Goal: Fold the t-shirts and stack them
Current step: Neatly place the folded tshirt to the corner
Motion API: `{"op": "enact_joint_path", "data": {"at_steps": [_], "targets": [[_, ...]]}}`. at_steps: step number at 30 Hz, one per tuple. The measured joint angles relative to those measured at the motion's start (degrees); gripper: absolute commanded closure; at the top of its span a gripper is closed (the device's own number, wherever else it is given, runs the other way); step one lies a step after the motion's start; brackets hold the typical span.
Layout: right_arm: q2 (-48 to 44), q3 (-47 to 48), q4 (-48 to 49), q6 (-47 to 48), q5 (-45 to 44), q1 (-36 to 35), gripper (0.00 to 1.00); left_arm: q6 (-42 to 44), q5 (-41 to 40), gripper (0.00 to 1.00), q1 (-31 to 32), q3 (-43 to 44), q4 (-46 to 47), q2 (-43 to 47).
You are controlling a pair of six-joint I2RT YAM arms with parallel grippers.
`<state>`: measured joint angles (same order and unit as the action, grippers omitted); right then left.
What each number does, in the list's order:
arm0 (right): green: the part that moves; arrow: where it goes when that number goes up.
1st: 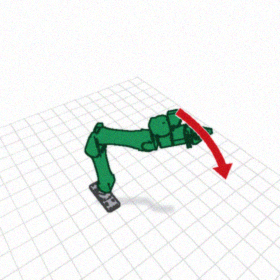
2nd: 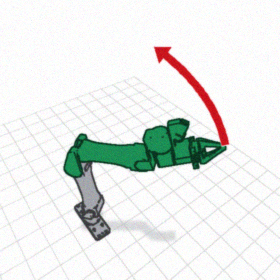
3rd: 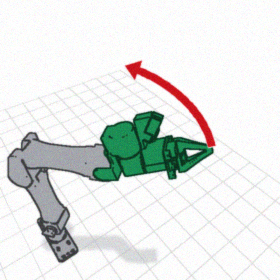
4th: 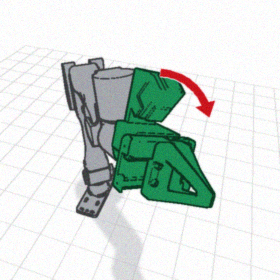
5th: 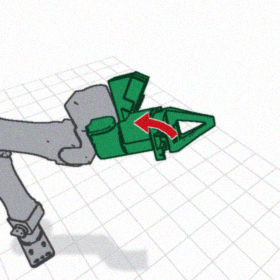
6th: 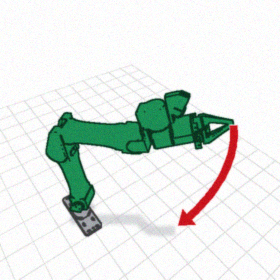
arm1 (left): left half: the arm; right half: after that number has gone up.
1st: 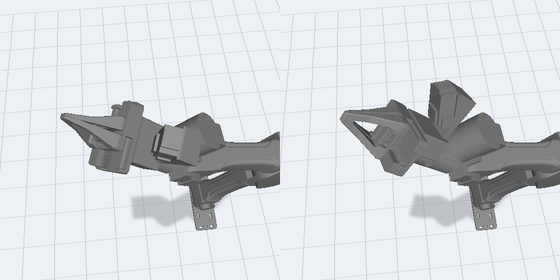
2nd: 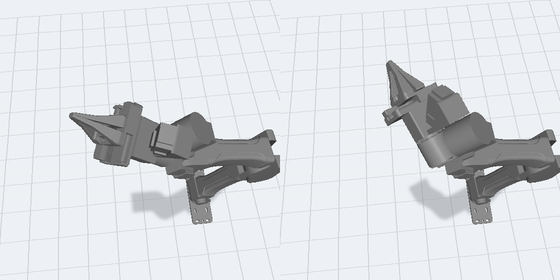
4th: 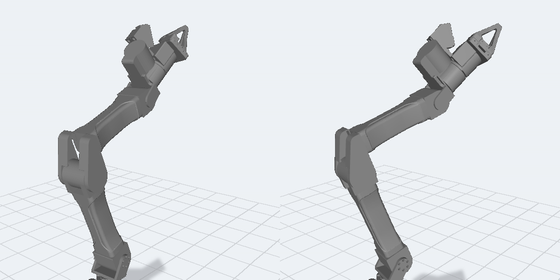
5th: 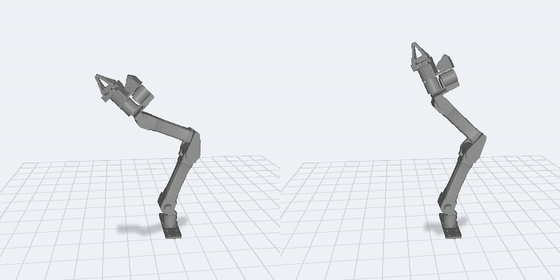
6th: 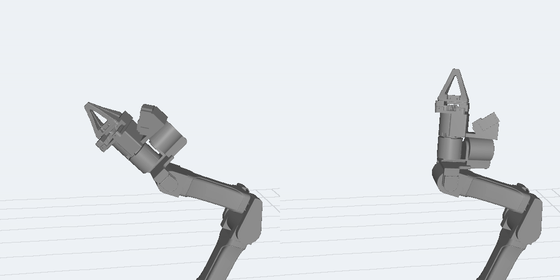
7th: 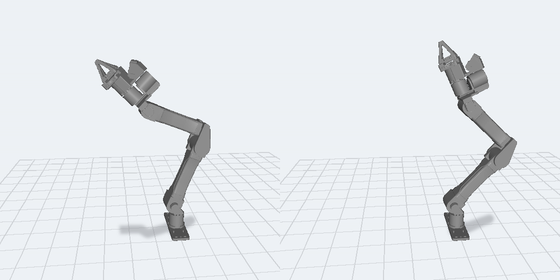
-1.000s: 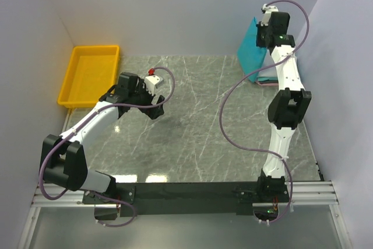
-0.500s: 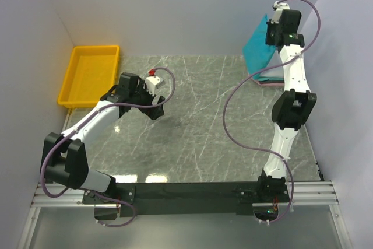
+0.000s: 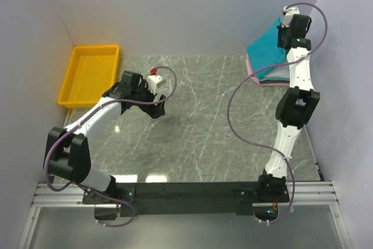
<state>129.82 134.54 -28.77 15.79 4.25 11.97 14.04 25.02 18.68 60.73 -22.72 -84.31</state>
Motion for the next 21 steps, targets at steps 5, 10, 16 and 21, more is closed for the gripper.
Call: {"op": "enact_joint_path", "data": {"at_steps": [5, 10, 16, 21], "targets": [[4.07, -1.6, 3.37, 3.34, -1.73, 0.44, 1.0, -0.26, 1.03, 0.0, -0.02, 2.05, -1.01, -1.31], [7.08, -3.54, 6.05, 6.56, -4.17, 0.79, 1.0, -0.79, 1.7, 0.01, -0.02, 3.06, -1.66, -1.79], [9.09, -4.22, 9.16, 9.51, -6.58, 2.23, 0.93, -1.33, 2.32, 0.01, -0.02, 4.0, -2.14, -2.43], [10.16, -4.44, 10.21, 10.95, -9.53, 2.82, 0.59, -1.46, 2.56, 0.01, -0.02, 4.35, -2.4, -2.99]]}}
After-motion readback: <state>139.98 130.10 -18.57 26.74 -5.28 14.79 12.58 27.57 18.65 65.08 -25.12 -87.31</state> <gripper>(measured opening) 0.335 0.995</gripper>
